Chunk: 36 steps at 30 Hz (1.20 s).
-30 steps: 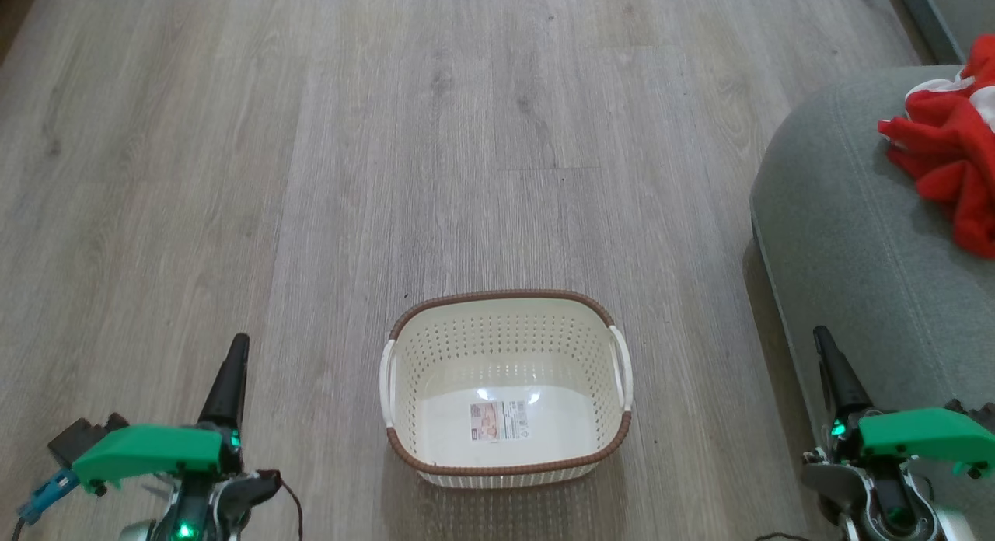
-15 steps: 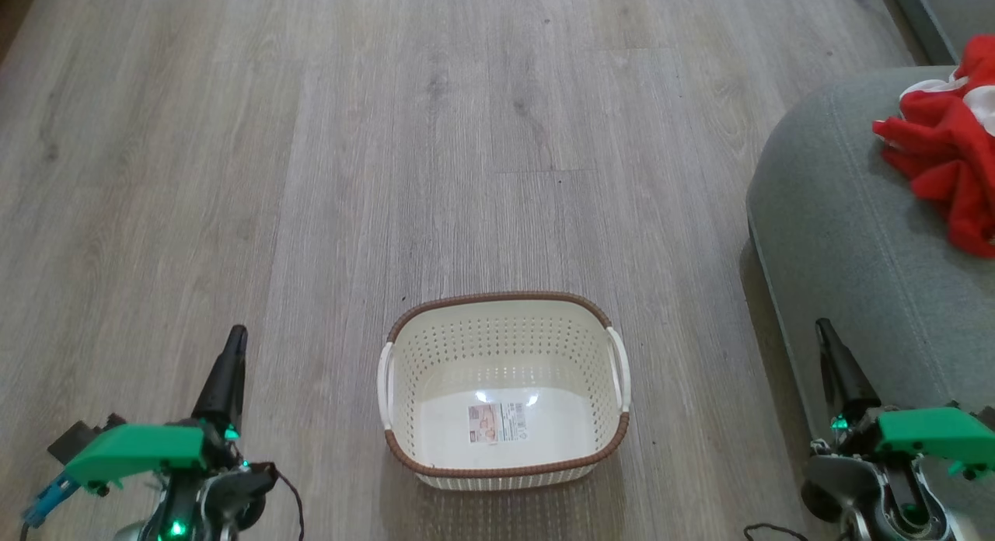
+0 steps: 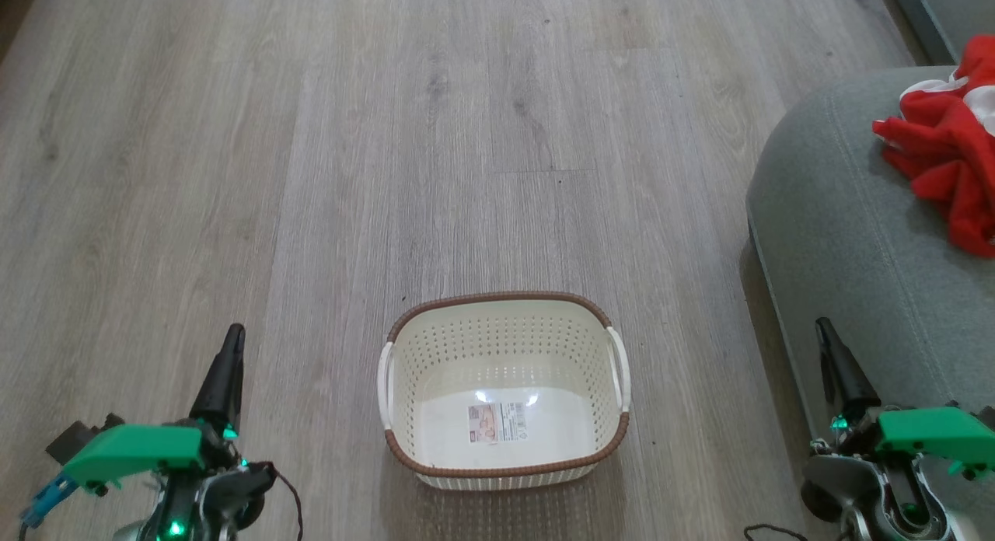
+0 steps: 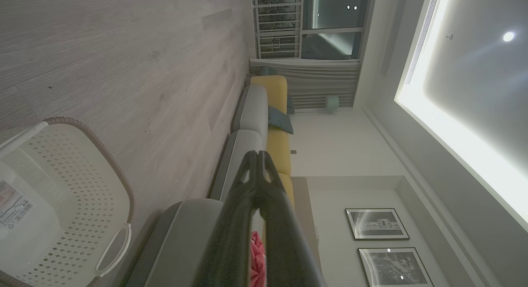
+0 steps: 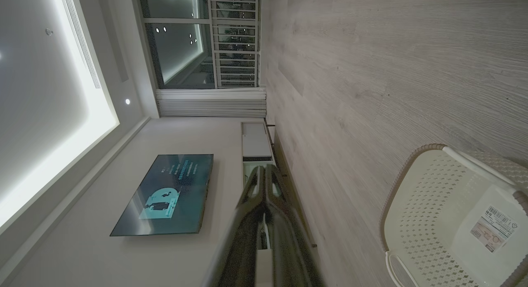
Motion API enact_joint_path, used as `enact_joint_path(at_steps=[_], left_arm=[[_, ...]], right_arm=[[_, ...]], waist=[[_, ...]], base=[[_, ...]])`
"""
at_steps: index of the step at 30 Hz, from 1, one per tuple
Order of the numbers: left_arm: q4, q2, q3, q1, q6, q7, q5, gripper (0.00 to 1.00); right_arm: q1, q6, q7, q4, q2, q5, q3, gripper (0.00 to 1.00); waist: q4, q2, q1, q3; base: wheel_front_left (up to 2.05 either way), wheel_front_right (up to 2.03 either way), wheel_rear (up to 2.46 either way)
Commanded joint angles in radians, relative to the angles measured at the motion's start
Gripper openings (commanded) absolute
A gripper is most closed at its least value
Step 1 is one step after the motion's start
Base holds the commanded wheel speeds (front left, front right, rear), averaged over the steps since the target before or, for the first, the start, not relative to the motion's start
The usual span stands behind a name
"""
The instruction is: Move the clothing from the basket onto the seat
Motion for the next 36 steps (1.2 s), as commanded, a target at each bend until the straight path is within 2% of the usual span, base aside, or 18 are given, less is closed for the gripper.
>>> enact_joint_path(at_steps=[1, 36], left_arm=[[-0.034, 0.008, 0.035, -0.029, -0.002, 0.008, -0.006, 0.00], [-0.034, 0.008, 0.035, -0.029, -0.002, 0.008, -0.007, 0.00]], right_arm=[[-0.056, 0.000, 0.004, -0.039, -0.009, 0.006, 0.018, 0.00], [-0.056, 0.000, 0.004, -0.039, -0.009, 0.006, 0.018, 0.00]], waist=[[0.000, 0.0000, 0.0000, 0.000], [0.000, 0.0000, 0.0000, 0.000]], base=[[0.00, 0.00, 0.00], [0.00, 0.00, 0.00]])
